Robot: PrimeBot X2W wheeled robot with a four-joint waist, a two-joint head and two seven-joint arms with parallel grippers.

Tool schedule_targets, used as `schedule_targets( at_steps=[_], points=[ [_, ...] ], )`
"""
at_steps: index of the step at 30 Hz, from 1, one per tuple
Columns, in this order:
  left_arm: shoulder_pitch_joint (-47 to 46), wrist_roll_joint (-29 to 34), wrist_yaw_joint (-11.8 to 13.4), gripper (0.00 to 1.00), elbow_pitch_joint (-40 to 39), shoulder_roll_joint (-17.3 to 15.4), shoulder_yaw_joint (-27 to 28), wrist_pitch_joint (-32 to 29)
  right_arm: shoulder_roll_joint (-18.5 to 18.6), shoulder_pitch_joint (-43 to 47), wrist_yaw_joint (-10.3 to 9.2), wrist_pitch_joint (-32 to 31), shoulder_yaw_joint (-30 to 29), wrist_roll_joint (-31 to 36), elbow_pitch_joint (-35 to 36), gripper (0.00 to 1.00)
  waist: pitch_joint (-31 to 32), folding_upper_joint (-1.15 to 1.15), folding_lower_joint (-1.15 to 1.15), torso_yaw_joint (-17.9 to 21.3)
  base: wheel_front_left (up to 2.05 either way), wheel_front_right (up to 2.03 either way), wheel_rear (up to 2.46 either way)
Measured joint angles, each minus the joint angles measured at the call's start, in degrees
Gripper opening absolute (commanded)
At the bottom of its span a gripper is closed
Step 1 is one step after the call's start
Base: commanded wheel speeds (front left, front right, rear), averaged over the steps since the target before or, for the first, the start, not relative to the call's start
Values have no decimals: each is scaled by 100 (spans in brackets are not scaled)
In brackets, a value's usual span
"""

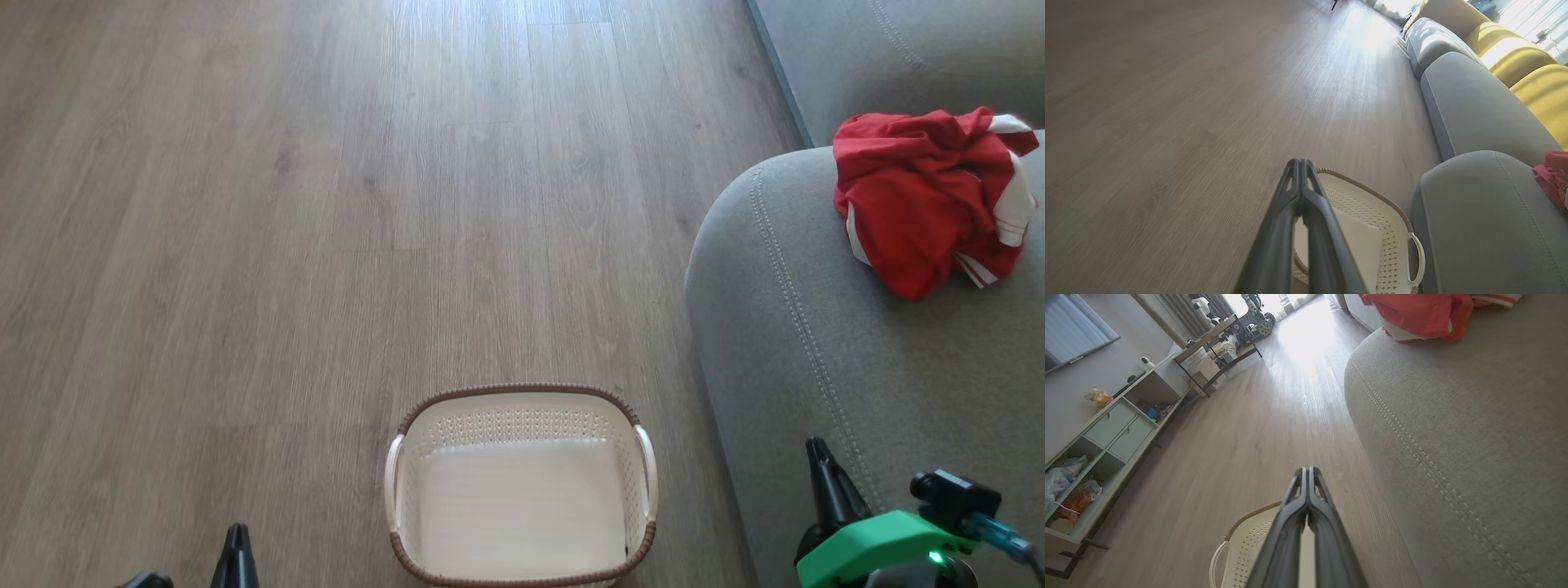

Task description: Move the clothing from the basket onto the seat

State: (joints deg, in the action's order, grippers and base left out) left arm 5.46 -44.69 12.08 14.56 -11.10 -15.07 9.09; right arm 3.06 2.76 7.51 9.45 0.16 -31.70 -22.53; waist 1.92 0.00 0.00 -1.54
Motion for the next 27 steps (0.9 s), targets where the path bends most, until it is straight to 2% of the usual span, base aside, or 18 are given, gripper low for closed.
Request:
schedule_targets(
  at_steps=[27],
  points=[
    [-209, -1316, -400, 0, -83, 210, 525, -404, 0, -232, -1, -410, -196, -1671, 136, 0, -49, 0, 0, 43, 0, 0, 0]
  ],
)
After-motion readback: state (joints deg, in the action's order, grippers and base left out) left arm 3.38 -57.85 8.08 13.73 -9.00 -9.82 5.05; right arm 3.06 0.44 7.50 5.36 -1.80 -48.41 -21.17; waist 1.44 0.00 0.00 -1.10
